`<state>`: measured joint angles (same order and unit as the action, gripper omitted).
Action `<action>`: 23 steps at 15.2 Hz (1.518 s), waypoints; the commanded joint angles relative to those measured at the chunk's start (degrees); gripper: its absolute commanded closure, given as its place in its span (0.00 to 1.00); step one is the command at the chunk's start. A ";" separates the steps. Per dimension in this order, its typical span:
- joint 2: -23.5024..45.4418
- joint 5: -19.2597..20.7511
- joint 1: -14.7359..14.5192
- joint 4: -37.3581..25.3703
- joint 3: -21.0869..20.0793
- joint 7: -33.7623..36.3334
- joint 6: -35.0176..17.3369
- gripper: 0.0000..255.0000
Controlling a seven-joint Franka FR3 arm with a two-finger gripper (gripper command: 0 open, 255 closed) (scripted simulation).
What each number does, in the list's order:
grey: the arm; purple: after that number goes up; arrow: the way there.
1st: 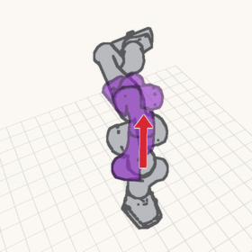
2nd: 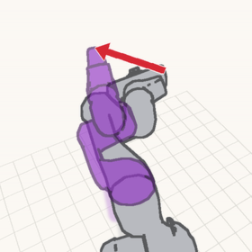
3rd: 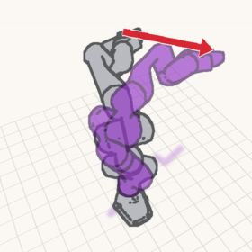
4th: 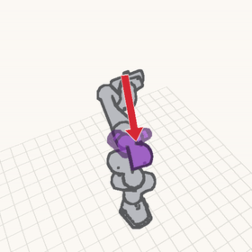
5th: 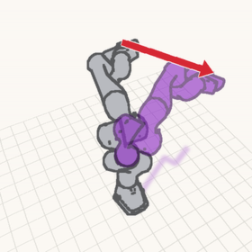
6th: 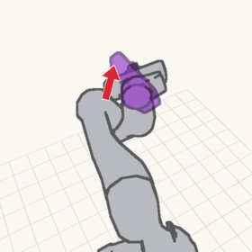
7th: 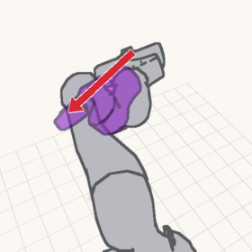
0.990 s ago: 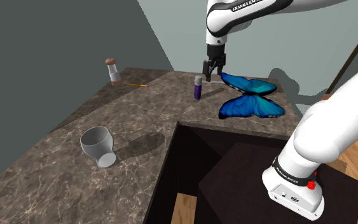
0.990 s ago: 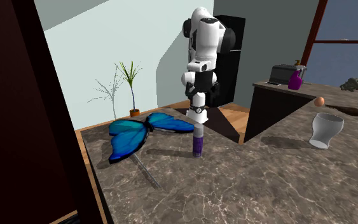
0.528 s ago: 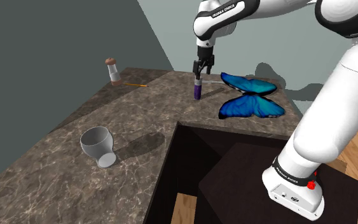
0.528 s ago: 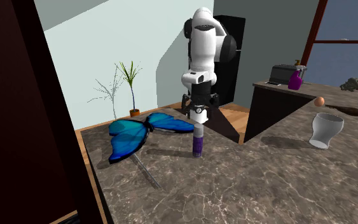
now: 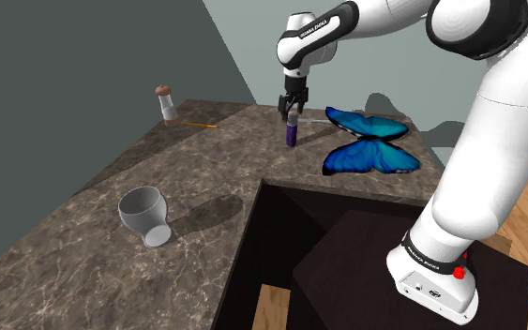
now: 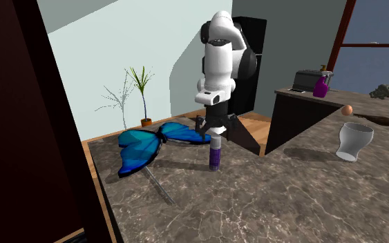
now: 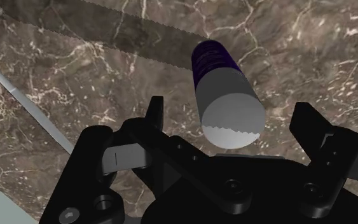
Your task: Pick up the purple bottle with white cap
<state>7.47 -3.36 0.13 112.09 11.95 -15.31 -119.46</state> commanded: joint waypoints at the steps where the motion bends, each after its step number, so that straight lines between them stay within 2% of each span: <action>1: 0.66 -0.21 0.00 0.69 -0.05 -0.11 -1.36 0.00; 4: 1.15 -0.36 0.02 1.33 -0.08 -0.23 -2.48 0.00; 5: 1.05 -0.34 0.02 1.46 -0.07 -0.24 -2.51 1.00; 14: 1.15 -0.36 0.02 1.33 -0.08 -0.23 -2.48 1.00; 23: -1.28 0.40 -0.08 -2.74 0.03 0.39 3.96 1.00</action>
<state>6.23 -3.00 0.10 110.13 12.02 -15.05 -116.33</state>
